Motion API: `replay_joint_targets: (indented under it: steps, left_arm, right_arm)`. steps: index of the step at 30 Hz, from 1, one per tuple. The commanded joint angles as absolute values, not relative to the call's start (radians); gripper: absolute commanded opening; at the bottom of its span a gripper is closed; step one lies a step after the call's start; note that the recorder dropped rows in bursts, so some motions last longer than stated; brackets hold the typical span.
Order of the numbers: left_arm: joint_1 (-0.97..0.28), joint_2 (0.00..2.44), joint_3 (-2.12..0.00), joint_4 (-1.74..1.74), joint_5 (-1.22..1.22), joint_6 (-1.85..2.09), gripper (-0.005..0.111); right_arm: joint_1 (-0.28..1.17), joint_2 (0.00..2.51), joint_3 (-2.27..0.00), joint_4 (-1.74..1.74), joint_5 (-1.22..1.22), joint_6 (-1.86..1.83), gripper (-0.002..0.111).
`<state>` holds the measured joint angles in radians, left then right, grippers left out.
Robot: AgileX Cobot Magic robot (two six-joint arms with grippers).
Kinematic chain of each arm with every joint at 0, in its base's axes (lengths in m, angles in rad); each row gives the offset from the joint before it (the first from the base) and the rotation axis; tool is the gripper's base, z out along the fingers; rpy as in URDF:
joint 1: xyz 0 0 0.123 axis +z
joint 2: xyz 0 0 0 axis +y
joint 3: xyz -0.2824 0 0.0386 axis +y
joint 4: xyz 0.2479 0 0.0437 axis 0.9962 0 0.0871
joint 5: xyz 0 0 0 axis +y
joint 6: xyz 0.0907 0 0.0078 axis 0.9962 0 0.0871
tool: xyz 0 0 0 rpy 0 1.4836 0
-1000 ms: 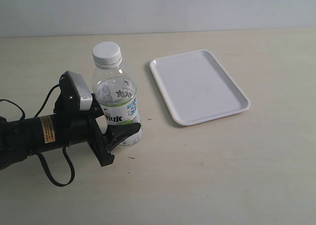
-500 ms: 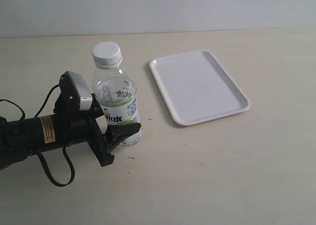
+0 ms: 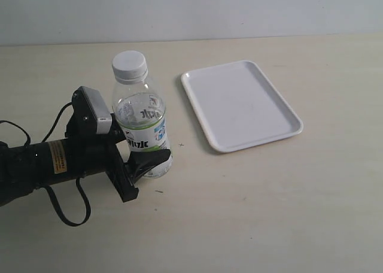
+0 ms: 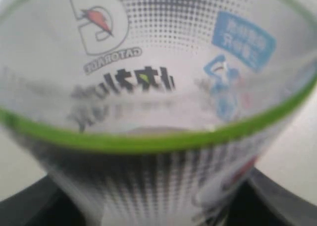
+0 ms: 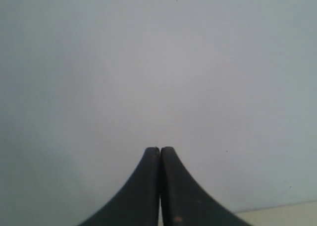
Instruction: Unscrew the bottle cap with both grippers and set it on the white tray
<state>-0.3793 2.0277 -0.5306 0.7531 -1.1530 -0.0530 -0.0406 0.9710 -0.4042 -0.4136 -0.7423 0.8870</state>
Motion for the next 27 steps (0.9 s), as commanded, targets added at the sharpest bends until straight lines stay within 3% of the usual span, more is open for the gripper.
replay_joint_targets:
  steps: [1, 12, 20, 27]
  left_arm:
    - [-0.379, 2.014, -0.538, 0.749, -1.210, -0.059, 0.000]
    - [-0.379, 2.014, -0.538, 0.747, -1.221, -0.059, 0.000]
    - [-0.379, 2.014, -0.538, 0.746, -1.221, -0.059, 0.000]
    - [-0.379, 2.014, -0.538, 0.746, -1.221, -0.059, 0.000]
  right_arm:
    - [-0.046, 1.036, -0.435, -0.469, -0.638, 0.771, 0.000]
    - [-0.046, 1.049, -0.479, -0.301, -0.427, 0.559, 0.000]
    - [-0.046, 1.088, -0.816, -0.382, 0.251, 0.431, 0.000]
    - [-0.046, 1.270, -1.093, 0.041, 0.700, -0.060, 0.000]
